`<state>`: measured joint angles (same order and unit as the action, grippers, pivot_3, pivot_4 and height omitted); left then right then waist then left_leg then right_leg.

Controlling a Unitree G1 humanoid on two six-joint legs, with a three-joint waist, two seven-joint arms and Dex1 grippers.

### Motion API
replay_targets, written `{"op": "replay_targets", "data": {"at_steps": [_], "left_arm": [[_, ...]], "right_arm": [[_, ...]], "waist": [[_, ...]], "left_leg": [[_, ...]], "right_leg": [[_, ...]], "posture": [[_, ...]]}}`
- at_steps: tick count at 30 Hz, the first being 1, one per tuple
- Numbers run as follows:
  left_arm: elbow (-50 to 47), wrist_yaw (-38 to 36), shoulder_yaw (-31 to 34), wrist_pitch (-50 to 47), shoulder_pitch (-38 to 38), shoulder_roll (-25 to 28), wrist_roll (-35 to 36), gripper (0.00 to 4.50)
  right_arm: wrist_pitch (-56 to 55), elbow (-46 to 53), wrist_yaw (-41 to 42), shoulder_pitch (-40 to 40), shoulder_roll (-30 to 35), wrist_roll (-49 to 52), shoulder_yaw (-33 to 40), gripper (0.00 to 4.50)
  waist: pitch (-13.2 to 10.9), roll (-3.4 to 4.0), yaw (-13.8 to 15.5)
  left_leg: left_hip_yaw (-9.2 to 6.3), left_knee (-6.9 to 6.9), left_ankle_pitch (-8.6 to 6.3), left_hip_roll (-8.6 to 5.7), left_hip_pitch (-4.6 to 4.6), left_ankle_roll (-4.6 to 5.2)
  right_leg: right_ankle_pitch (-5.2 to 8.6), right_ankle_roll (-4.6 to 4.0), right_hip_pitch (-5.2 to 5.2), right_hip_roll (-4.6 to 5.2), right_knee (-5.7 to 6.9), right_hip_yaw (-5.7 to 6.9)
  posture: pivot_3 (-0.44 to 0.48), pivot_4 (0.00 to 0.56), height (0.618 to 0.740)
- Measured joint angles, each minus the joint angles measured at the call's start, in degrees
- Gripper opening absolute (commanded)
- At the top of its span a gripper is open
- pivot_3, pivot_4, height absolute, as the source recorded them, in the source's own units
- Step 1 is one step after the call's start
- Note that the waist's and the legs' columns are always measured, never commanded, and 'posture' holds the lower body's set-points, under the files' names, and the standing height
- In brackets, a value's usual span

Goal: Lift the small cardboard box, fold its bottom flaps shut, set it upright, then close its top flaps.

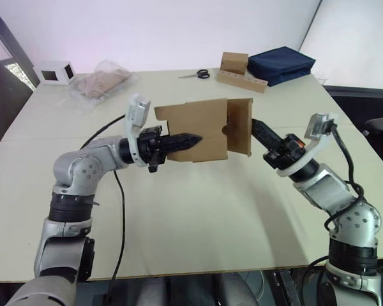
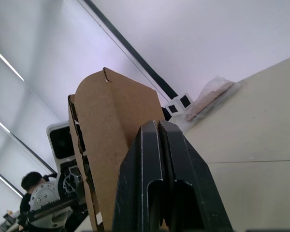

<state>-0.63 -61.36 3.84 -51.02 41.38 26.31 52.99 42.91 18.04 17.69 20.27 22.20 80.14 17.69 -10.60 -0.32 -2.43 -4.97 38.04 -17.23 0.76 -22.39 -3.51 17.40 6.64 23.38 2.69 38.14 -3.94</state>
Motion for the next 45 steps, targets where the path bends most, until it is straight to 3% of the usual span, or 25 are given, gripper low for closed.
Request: {"op": "replay_targets", "data": {"at_steps": [10, 14, 30, 45], "left_arm": [[0.2, 0.3, 0.0, 0.0, 0.5, -0.5, 0.0, 0.0], [0.5, 0.3, 0.0, 0.0, 1.3, -0.5, 0.1, 0.0], [0.8, 1.6, 0.2, 0.0, 1.4, -0.5, 0.1, 0.0], [2.2, 1.8, 0.4, 0.0, 1.8, -0.5, 0.1, 0.0]], "right_arm": [[-1.7, 1.0, -1.1, -0.8, -3.8, 0.3, -0.5, 0.01], [-2.3, 1.0, -1.2, -1.2, -5.6, 1.0, -0.7, 1.66], [-4.7, 0.8, -2.6, -2.4, -11.4, 3.6, -1.1, 1.66], [-6.3, 0.8, -2.6, -3.4, -12.4, 4.2, -3.0, 1.66]], "waist": [[0.0, 0.0, 0.0], [0.0, 0.01, -0.1], [0.0, 0.01, -0.1], [0.0, 0.02, -0.1]], "left_leg": [[0.0, 0.0, 0.0, 0.0, 0.0, 0.0], [0.0, 0.0, 0.01, 0.0, 0.0, -0.02], [-0.01, 0.0, 0.02, 0.0, 0.0, -0.03], [-0.01, -0.01, 0.02, 0.0, 0.0, -0.03]], "right_leg": [[0.0, 0.0, 0.0, -0.01, 0.0, 0.0], [0.0, 0.0, 0.0, -0.01, 0.0, 0.0], [0.0, 0.0, 0.01, 0.0, 0.01, 0.0], [0.0, 0.0, 0.02, -0.01, 0.01, 0.0]], "posture": [[0.0, 0.15, 0.74], [0.0, 0.15, 0.74], [0.0, 0.15, 0.74], [0.0, 0.15, 0.74]]}}
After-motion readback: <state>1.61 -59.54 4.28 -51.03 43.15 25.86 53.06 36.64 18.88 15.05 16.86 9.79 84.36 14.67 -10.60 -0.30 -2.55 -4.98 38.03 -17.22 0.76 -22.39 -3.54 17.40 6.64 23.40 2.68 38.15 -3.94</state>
